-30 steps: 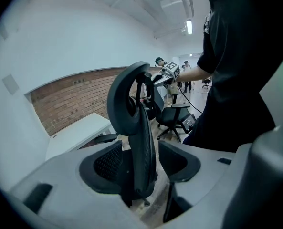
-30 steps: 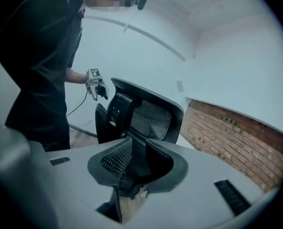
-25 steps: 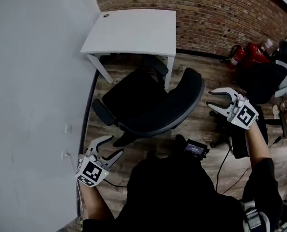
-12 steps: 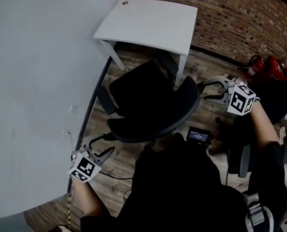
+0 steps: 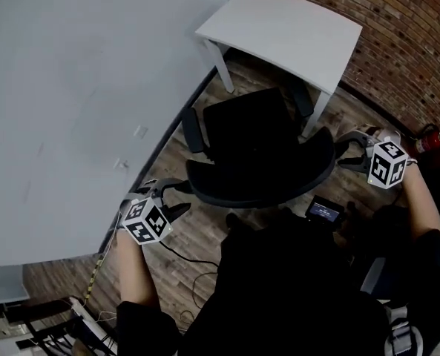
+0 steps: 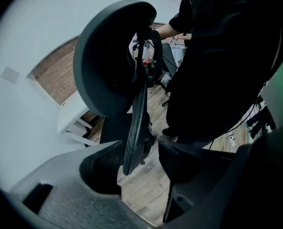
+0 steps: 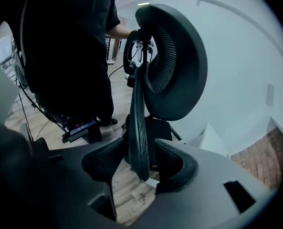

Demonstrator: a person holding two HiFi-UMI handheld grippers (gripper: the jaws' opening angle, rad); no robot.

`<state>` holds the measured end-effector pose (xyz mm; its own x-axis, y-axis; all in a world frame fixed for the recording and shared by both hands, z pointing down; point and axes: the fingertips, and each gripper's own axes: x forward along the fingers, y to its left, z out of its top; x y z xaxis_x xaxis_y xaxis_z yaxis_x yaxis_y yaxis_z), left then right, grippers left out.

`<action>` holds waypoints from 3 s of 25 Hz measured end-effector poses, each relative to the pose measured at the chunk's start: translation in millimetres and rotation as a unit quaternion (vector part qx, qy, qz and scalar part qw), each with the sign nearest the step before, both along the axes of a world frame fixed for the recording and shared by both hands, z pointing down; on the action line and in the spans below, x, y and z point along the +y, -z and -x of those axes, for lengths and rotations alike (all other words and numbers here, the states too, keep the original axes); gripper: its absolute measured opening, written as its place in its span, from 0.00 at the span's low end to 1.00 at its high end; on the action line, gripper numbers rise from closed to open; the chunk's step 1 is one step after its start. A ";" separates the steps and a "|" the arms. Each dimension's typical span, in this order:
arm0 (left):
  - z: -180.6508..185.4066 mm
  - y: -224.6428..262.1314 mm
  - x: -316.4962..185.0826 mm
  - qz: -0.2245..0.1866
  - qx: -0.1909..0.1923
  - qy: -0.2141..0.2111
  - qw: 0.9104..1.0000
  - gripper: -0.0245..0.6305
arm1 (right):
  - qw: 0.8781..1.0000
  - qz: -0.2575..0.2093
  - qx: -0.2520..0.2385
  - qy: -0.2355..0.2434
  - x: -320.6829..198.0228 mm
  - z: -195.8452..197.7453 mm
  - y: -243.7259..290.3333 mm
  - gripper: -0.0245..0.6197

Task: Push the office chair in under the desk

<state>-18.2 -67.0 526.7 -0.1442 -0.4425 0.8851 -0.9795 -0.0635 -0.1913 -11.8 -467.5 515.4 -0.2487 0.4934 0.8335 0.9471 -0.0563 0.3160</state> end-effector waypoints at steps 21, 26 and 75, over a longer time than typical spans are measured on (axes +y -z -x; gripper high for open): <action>15.1 -23.1 -9.6 0.031 0.021 -0.040 0.998 0.27 | 0.999 -0.002 0.044 0.032 17.7 5.7 -15.4 0.25; 20.6 -20.5 -1.3 0.008 0.038 -0.041 0.998 0.27 | 0.999 -0.008 0.046 0.014 26.1 3.2 -13.3 0.25; 178.8 -14.7 113.8 0.004 0.072 -0.224 0.972 0.28 | 0.950 0.082 0.000 -0.301 224.4 -42.4 -1.7 0.26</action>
